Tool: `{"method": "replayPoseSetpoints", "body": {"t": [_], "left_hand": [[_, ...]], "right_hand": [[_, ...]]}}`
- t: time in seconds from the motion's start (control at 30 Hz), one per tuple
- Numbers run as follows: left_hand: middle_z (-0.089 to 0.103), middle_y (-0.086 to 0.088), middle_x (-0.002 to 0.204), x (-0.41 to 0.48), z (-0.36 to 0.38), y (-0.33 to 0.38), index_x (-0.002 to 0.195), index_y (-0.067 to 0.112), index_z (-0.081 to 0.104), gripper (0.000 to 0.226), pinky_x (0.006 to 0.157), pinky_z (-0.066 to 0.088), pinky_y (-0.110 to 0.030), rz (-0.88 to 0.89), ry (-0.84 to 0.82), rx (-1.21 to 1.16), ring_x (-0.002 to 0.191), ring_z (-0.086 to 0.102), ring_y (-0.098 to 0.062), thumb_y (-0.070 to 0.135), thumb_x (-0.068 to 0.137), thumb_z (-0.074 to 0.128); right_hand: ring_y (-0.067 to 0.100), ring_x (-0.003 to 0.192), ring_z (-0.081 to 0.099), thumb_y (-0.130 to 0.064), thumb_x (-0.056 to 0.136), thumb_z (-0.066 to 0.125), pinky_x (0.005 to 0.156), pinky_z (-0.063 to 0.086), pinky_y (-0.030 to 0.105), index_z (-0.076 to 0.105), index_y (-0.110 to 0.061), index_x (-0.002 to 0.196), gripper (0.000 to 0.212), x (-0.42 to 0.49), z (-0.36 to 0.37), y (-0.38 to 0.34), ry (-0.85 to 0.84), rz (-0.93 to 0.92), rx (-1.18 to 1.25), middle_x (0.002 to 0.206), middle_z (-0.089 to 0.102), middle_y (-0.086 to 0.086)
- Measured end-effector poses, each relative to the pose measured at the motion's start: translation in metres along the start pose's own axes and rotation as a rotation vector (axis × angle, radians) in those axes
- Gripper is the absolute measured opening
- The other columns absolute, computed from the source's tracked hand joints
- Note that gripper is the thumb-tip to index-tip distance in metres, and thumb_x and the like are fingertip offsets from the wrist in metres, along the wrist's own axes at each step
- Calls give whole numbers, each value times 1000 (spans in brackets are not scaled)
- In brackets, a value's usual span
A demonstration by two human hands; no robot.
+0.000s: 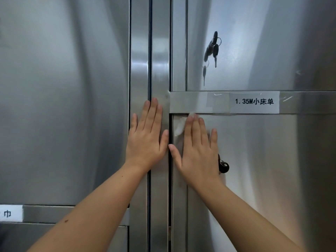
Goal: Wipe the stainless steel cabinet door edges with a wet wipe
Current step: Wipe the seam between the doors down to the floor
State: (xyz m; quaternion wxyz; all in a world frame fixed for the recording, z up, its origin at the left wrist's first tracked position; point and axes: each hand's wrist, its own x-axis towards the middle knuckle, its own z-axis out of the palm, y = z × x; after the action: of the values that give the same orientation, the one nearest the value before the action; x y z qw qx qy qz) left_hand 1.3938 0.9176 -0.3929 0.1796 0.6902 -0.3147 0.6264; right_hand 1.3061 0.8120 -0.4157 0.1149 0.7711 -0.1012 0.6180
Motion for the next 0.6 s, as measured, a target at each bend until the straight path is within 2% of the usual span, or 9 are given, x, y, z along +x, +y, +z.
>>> {"method": "replayPoseSetpoints", "body": {"t": [0.1,0.2,0.27,0.37,0.5,0.6], "left_hand": [[22,-13,152,0,0,0,144,3,26,63,113,8,-43,1,15,10,141,15,-21,33,89,31],[22,-13,152,0,0,0,144,3,26,63,113,7,-42,9,22,10,141,15,-22,32,89,32],[22,-13,152,1,0,0,144,3,26,62,113,7,-42,10,25,3,141,14,-21,32,89,32],[20,-12,153,0,1,-1,145,4,24,62,114,7,-42,7,19,-4,142,12,-20,32,90,32],[19,-11,153,1,0,0,145,4,25,62,113,8,-42,5,23,-6,142,13,-21,32,90,32],[20,-12,153,0,0,0,145,4,25,62,114,8,-42,4,21,-5,142,13,-21,31,90,32]], "right_hand": [[35,131,39,-51,88,24,104,32,52,41,3,136,75,0,5,0,-51,-19,-34,142,39,21],[32,138,25,-52,89,20,111,10,48,33,1,141,75,0,12,4,-84,-112,-88,149,22,18],[32,139,22,-52,90,18,111,2,45,30,1,142,76,2,14,7,-97,-145,-123,150,17,17],[36,139,20,-53,90,19,111,5,47,29,-1,143,75,-3,16,8,-101,-128,-105,150,18,20],[40,135,28,-51,88,27,109,24,51,40,-4,139,71,-23,18,8,-76,-102,-99,146,27,26],[42,136,25,-52,89,24,108,22,52,38,-2,140,73,-12,17,8,-77,-96,-93,146,25,28]]}}
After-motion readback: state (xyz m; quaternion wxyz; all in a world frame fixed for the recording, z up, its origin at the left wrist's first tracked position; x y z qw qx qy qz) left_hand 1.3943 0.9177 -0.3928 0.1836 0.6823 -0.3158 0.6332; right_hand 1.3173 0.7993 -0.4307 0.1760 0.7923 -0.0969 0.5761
